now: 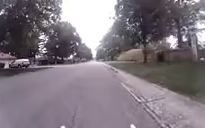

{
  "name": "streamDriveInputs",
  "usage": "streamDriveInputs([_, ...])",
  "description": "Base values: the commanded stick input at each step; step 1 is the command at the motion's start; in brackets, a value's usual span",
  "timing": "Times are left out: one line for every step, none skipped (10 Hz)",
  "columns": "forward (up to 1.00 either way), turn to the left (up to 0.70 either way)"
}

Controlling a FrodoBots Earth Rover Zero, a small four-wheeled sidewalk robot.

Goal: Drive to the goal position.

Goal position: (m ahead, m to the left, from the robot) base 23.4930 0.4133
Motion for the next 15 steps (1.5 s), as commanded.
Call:
streamDriveInputs([1.0,0.0])
streamDriveInputs([1.0,0.0])
streamDriveInputs([1.0,0.0])
streamDriveInputs([1.0,0.0])
streamDriveInputs([1.0,0.0])
streamDriveInputs([1.0,0.0])
streamDriveInputs([1.0,0.0])
streamDriveInputs([1.0,0.0])
streamDriveInputs([1.0,0.0])
streamDriveInputs([1.0,0.0])
streamDriveInputs([1.0,0.0])
streamDriveInputs([1.0,0.0])
streamDriveInputs([1.0,0.0])
streamDriveInputs([1.0,0.0])
streamDriveInputs([1.0,0.0])
